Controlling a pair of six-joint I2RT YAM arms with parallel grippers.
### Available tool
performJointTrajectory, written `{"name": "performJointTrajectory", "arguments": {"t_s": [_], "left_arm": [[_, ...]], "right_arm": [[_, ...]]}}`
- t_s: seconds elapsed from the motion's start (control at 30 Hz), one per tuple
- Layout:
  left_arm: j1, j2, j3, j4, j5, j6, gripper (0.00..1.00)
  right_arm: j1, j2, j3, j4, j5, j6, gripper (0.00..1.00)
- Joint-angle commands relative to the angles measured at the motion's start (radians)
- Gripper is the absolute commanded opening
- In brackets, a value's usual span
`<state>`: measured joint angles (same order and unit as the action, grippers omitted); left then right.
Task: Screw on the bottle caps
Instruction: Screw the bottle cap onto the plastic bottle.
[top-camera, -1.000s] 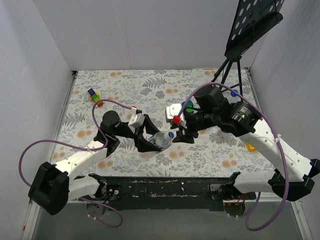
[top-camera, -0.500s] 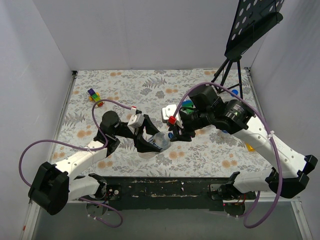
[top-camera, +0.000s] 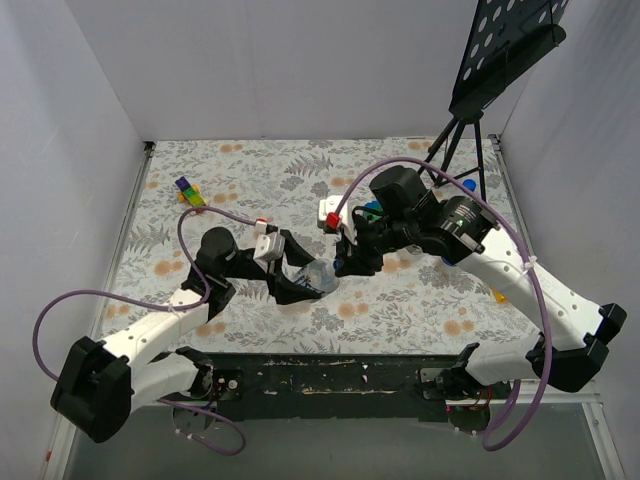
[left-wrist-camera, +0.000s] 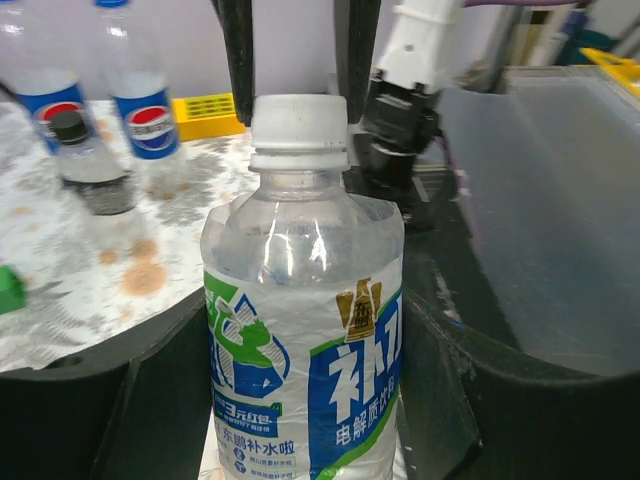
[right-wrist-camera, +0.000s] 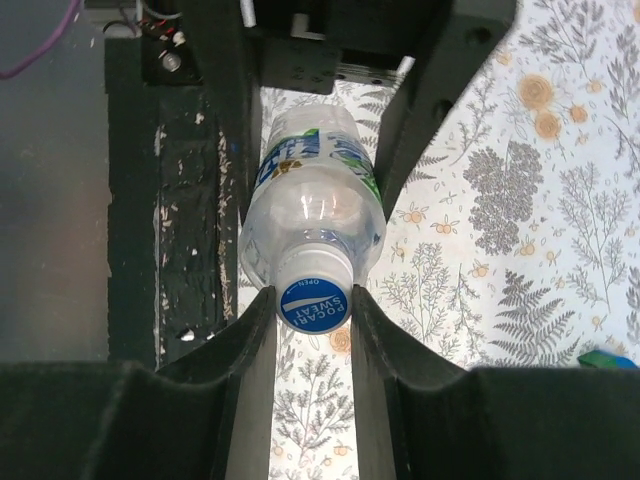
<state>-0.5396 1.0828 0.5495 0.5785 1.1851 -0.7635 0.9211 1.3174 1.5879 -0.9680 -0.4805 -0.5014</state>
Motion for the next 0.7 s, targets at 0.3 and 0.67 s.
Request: {"name": "performJointTrajectory", "arguments": {"t_s": [0.3,0.67], "left_arm": [[-0.218,-0.300,-0.189,0.024,-1.065,0.688,0.00],[-0.276,-0.308,-0.186,-0.018,-1.228,0.779,0.00]], "right_arm": [[0.012,0.019,-0.299,0.362,0.237,0.986,0.06],[0.010,-0.021,-0.235,0.390,0.379,1.013,0.41]]}}
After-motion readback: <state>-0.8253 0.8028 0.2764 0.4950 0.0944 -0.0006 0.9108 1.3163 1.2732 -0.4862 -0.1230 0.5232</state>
